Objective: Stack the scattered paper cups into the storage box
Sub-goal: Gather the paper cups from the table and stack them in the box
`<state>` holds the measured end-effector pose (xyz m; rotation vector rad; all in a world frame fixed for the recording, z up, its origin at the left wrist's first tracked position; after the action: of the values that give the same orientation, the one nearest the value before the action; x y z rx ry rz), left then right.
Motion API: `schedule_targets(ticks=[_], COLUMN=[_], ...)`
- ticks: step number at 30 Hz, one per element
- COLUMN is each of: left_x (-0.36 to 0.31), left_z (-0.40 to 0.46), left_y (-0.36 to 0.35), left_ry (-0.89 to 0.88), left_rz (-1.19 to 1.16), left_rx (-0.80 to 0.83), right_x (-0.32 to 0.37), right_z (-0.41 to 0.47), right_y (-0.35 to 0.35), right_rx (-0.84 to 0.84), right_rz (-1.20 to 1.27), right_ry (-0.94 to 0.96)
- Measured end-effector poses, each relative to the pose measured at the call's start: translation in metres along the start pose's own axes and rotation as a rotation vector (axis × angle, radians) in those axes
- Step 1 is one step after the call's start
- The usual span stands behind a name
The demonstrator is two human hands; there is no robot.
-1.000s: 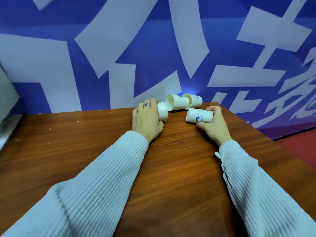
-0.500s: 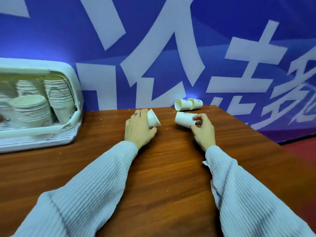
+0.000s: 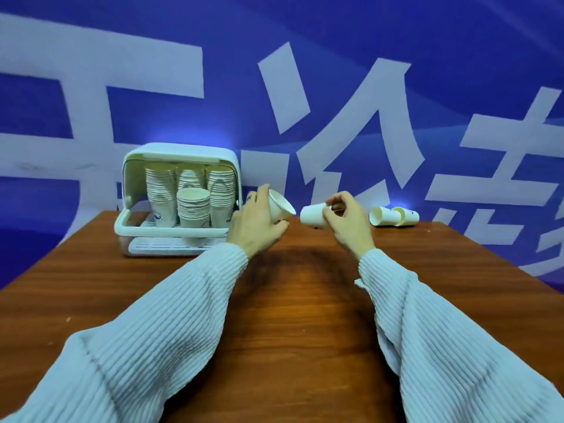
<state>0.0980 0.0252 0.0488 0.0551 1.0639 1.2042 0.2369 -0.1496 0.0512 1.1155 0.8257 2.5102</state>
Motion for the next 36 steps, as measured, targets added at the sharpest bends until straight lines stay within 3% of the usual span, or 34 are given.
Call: schedule_targets(ticks=[4,9,12,18,22,25,32,36], left_x=[0.032,0.08,0.105,0.135,0.145,0.142,0.11,0.107], left_z=[-0.003,-0.014,-0.019,-0.027,-0.022,-0.014,0.03,0.052], left_y=[0.067,0.155,0.182,0.194,0.195,0.192,0.181,0.143], left_ry=[0.055,0.133,0.167,0.188,0.204,0.187,0.051,0.097], left_rz=[-0.124,-0.254,-0.306,-0.281,-0.294,-0.313,-0.283,-0.043], left_rx=[-0.151,-0.505,-0.579,-0.582,-0.576,-0.559,-0.492,-0.182], right_x=[0.063,0.153,0.199,0.239,0.234,0.225,0.204,0.183], right_z=[0.01,0.028,0.037,0.042,0.027,0.014,0.03,0.032], right_y=[-0.04,-0.087,-0.116,-0.164,-0.198,-0.21,-0.167,-0.156], right_rx=[0.034,0.044,0.083,0.226,0.493,0.575,0.229,0.195], right_rz=[0.026,-0.03,-0.089,-0.283,-0.497,-0.548,-0.173,-0.183], right_ry=[0.084,0.283,0.415,0.61,0.709,0.716,0.482,0.466])
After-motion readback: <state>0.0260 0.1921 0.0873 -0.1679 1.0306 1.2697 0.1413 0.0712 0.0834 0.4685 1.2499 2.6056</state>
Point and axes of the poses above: each hand's wrist, its own z-axis towards the middle knuckle, its own y-axis out of the back of the hand, x = y × z, the point moved 8 cm from there along z, towards the middle knuckle, and after that the axes turned 14 degrees about -z, right-handed, at the moved point
